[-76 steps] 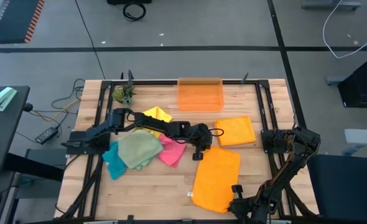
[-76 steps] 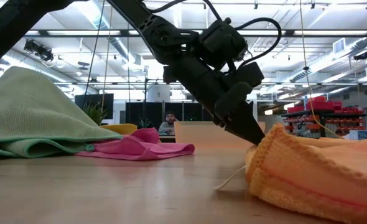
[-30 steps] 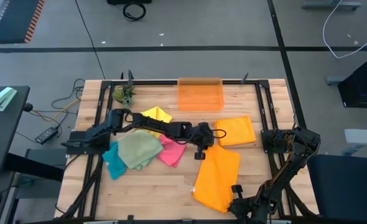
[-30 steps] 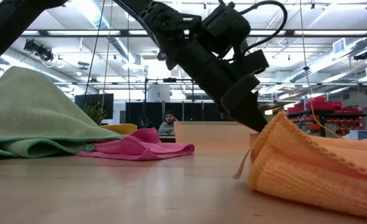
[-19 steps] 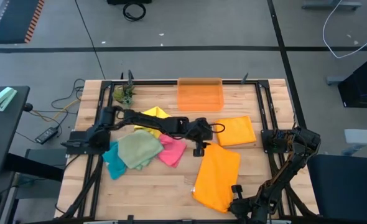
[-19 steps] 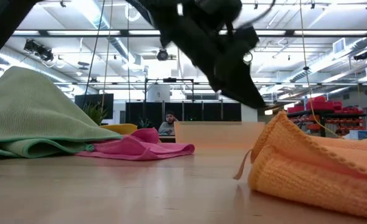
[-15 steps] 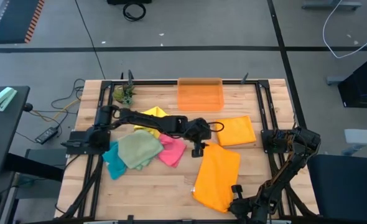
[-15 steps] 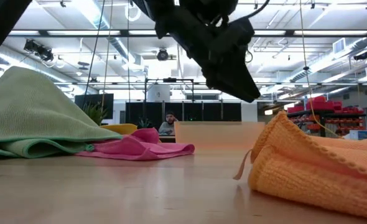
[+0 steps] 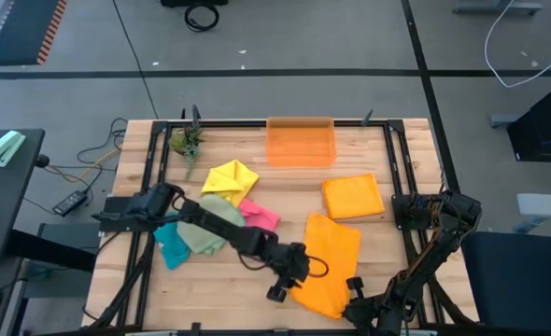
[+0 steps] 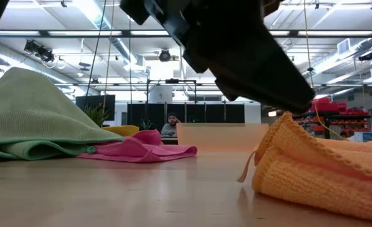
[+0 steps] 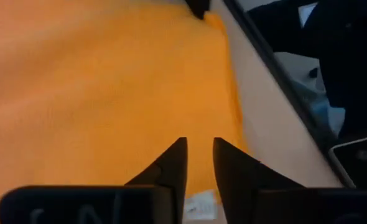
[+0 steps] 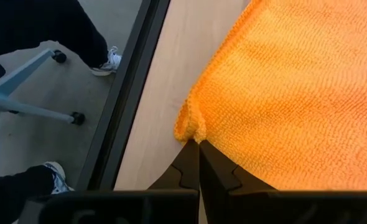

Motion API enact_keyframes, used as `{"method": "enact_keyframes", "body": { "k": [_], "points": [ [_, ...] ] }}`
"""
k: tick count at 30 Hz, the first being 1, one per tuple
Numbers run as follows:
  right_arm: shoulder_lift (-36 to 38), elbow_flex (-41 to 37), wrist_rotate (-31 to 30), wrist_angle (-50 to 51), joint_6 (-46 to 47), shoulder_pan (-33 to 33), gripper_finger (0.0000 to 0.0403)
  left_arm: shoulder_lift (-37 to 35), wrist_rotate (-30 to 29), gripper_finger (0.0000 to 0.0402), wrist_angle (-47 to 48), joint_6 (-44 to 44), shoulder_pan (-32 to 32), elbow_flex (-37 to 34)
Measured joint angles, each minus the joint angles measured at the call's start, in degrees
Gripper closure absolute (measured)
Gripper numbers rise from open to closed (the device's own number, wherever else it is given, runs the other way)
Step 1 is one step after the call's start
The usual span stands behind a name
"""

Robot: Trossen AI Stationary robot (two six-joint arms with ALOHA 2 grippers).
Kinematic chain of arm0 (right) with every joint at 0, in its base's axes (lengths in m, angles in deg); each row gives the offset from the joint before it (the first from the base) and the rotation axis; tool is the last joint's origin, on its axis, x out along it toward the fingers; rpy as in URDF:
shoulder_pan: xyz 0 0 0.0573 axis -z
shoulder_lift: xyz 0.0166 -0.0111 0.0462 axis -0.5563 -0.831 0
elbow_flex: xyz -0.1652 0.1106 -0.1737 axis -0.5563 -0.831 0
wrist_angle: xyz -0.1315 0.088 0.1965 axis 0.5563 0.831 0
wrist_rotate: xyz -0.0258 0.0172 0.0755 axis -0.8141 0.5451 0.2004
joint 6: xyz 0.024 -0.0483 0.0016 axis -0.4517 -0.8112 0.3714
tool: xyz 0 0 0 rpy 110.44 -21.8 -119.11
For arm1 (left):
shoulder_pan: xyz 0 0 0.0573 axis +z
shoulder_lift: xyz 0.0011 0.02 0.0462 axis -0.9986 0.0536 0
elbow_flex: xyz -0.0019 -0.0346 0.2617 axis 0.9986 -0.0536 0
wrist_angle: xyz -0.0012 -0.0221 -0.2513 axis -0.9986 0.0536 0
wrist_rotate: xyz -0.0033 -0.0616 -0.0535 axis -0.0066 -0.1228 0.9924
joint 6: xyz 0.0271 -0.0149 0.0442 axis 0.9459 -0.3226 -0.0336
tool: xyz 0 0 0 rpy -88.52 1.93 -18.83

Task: Fold microfiber towels
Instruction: Fold the left orange microfiber cloth

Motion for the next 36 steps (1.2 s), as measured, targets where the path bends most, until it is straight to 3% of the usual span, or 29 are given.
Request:
{"method": "enact_keyframes", "body": {
  "k": [9,15,26,33,36],
  "points": [
    [0.01,0.13,0.00,0.15,0.94,-0.02,0.0397,4.63,-0.25,0.0383,0.35,-4.71,-0.26,0.00],
    [1.02,1.16,0.79,3.39,-1.18,0.02,0.0397,5.56,3.52,0.0394,0.74,-6.35,-0.23,0.20],
    [16.32,-1.12,-0.25,19.36,-0.03,0.33,0.0397,5.54,3.60,0.0393,2.36,-8.69,-0.70,0.24],
    [25.41,-8.18,4.52,11.95,2.06,2.89,0.0394,5.52,3.37,0.0381,2.76,-8.78,-1.06,0.24],
    [26.54,-10.29,6.96,10.08,6.79,2.77,0.0370,5.50,3.37,0.0376,3.16,-8.52,-1.09,0.21]
  ]
}}
